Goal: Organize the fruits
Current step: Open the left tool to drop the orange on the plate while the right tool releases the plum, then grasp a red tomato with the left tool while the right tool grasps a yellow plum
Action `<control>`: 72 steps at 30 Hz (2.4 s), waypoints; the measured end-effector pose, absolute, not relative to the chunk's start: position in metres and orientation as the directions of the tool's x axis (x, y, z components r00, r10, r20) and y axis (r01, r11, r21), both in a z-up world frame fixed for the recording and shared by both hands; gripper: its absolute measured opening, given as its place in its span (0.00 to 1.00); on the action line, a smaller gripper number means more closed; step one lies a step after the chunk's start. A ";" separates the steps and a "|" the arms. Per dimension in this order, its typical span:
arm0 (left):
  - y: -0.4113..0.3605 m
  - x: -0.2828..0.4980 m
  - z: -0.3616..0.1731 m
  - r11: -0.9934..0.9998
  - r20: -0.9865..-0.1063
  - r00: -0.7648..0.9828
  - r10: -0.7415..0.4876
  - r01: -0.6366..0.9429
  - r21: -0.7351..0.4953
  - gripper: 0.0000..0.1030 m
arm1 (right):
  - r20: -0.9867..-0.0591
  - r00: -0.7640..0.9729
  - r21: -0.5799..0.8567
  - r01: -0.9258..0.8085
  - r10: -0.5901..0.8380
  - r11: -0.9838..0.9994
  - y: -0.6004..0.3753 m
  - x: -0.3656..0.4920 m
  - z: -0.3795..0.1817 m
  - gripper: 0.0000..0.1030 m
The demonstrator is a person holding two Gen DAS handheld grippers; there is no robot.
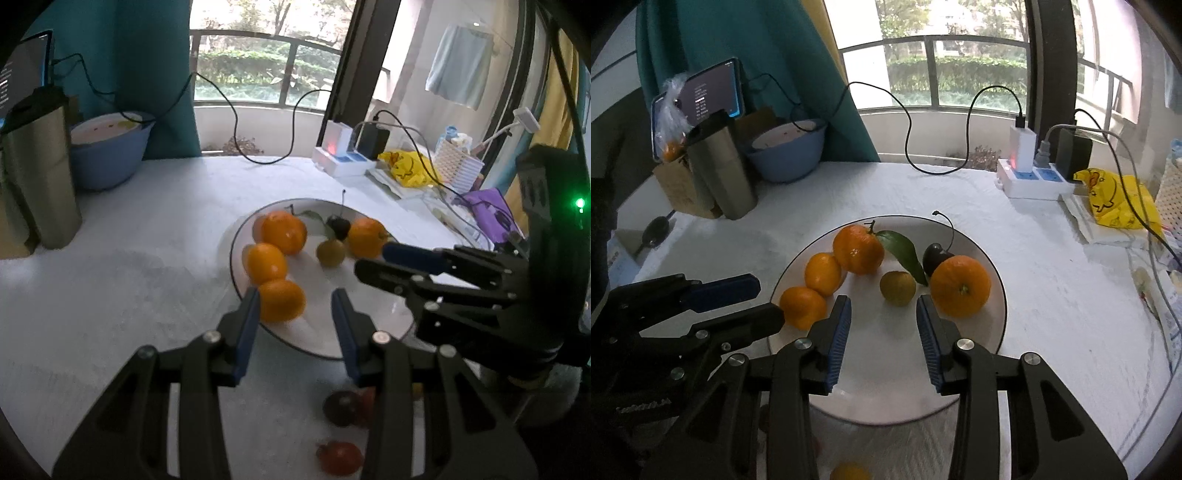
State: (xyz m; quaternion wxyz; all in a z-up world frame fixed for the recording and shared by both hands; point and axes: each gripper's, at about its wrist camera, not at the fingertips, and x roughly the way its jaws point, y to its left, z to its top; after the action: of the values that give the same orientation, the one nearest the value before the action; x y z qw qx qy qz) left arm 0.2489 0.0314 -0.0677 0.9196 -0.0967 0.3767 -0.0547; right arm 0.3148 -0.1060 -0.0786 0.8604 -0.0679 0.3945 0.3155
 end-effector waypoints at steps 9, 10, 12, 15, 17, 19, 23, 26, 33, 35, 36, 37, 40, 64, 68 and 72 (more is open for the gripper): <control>0.028 0.221 -0.064 0.978 -0.676 0.719 -0.160 0.021 -0.210 0.40 | -0.704 0.513 0.123 -0.593 0.491 0.796 -0.118 0.287 -0.065 0.38; 0.028 0.218 -0.064 0.978 -0.676 0.719 -0.160 0.021 -0.209 0.40 | -0.704 0.514 0.122 -0.593 0.491 0.796 -0.119 0.284 -0.065 0.38; 0.027 0.211 -0.064 0.978 -0.677 0.719 -0.160 0.020 -0.210 0.40 | -0.704 0.515 0.121 -0.592 0.489 0.797 -0.122 0.278 -0.065 0.38; 0.024 0.202 -0.066 0.977 -0.680 0.715 -0.162 0.020 -0.211 0.40 | -0.706 0.516 0.118 -0.590 0.486 0.798 -0.125 0.269 -0.065 0.38; 0.021 0.196 -0.068 0.977 -0.683 0.712 -0.164 0.022 -0.213 0.40 | -0.707 0.517 0.118 -0.587 0.483 0.801 -0.128 0.264 -0.066 0.38; 0.019 0.192 -0.071 0.977 -0.687 0.708 -0.166 0.023 -0.213 0.40 | -0.708 0.517 0.118 -0.585 0.481 0.803 -0.131 0.259 -0.067 0.38; 0.014 0.183 -0.077 0.976 -0.693 0.700 -0.172 0.024 -0.217 0.40 | -0.715 0.513 0.120 -0.580 0.475 0.806 -0.137 0.250 -0.073 0.38; 0.010 0.178 -0.083 0.975 -0.701 0.692 -0.174 0.023 -0.219 0.40 | -0.722 0.506 0.123 -0.576 0.472 0.808 -0.141 0.245 -0.078 0.38; 0.004 0.171 -0.095 0.978 -0.722 0.670 -0.172 0.025 -0.209 0.40 | -0.735 0.487 0.141 -0.571 0.472 0.809 -0.148 0.236 -0.092 0.38; 0.003 0.170 -0.097 0.978 -0.726 0.666 -0.171 0.026 -0.207 0.40 | -0.738 0.483 0.145 -0.570 0.472 0.809 -0.149 0.234 -0.096 0.38; 0.002 0.170 -0.098 0.978 -0.727 0.665 -0.171 0.026 -0.207 0.40 | -0.742 0.477 0.149 -0.569 0.472 0.809 -0.149 0.234 -0.098 0.38; 0.002 0.170 -0.099 0.978 -0.730 0.662 -0.172 0.026 -0.207 0.40 | -0.745 0.473 0.150 -0.568 0.470 0.810 -0.149 0.234 -0.099 0.38; 0.000 0.171 -0.102 0.978 -0.739 0.651 -0.172 0.026 -0.205 0.40 | -0.753 0.462 0.151 -0.571 0.468 0.807 -0.147 0.232 -0.101 0.38; -0.014 0.170 -0.109 0.986 -0.758 0.631 -0.164 0.080 -0.147 0.27 | -0.778 0.414 0.160 -0.597 0.473 0.786 -0.139 0.229 -0.114 0.25; -0.015 0.168 -0.104 0.985 -0.750 0.638 -0.171 0.087 -0.150 0.27 | -0.768 0.426 0.155 -0.601 0.478 0.784 -0.142 0.228 -0.111 0.25; -0.015 0.166 -0.099 0.985 -0.742 0.648 -0.170 0.086 -0.151 0.27 | -0.762 0.436 0.152 -0.598 0.479 0.787 -0.144 0.227 -0.107 0.25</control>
State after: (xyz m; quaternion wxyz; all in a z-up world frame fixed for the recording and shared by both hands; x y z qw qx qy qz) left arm 0.1662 -0.0153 -0.0990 0.9063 -0.0511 0.4135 -0.0705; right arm 0.2274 -0.1444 -0.1069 0.8444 -0.0702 0.4247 0.3188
